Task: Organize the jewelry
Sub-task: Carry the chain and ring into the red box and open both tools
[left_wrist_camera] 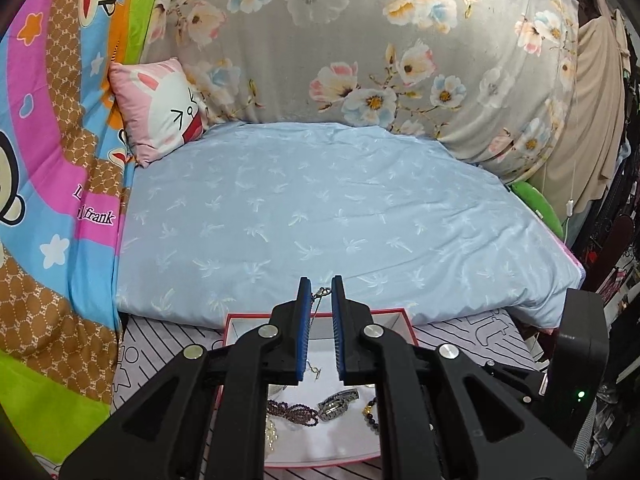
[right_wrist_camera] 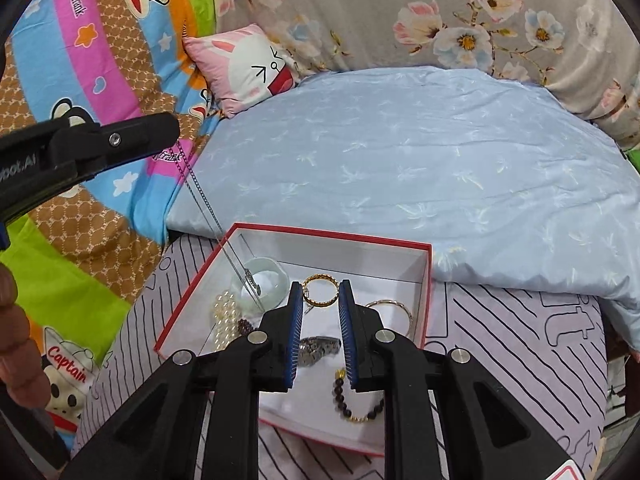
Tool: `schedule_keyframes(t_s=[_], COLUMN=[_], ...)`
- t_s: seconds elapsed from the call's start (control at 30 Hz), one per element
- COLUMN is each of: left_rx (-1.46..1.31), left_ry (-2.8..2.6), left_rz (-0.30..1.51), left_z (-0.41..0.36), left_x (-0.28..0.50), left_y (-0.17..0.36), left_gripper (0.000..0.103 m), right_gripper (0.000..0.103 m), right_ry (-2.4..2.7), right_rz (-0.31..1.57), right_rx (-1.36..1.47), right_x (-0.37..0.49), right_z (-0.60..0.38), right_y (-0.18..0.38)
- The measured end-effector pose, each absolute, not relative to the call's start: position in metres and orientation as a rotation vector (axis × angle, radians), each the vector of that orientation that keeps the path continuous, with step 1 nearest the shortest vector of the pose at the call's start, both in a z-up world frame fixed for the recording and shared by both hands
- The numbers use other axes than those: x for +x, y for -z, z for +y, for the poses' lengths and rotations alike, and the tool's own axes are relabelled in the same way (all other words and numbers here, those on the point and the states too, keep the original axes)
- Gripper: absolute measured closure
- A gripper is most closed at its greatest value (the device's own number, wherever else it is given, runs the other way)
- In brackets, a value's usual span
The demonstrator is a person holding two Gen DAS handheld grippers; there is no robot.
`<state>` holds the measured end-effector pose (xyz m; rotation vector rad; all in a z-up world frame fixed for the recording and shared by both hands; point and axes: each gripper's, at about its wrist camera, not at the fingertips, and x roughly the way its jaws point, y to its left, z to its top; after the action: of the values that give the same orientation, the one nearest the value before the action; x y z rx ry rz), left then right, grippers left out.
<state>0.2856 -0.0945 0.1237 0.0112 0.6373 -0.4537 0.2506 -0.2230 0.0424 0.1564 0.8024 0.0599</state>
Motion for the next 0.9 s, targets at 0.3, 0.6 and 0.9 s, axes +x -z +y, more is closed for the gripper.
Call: schedule_keyframes(t_s=[0.3,0.6,0.9], left_rx=[-0.001,-0.004,-0.024], left_ry=[0.442,0.437,0.426], left_rz=[0.675,0.709,0.743], left_z=[-0.099,-0.1,-0.093], left_x=[0.306,0.314,0.315], left_y=[-0.103,-0.087,-0.073], left_gripper=[0.093,0.093,0.093], right_gripper=[0.086,0.086,0.086], right_ry=[-0.057,-0.049,-0.053], right_rz=[0.844,0.87,0.894], right_rx=[0.152,0.146,0.121], right_x=[0.281,0.296,0.307], right_z=[-0.221,-0.221,-0.212], right_y=[-0.022,-0.009,0.0])
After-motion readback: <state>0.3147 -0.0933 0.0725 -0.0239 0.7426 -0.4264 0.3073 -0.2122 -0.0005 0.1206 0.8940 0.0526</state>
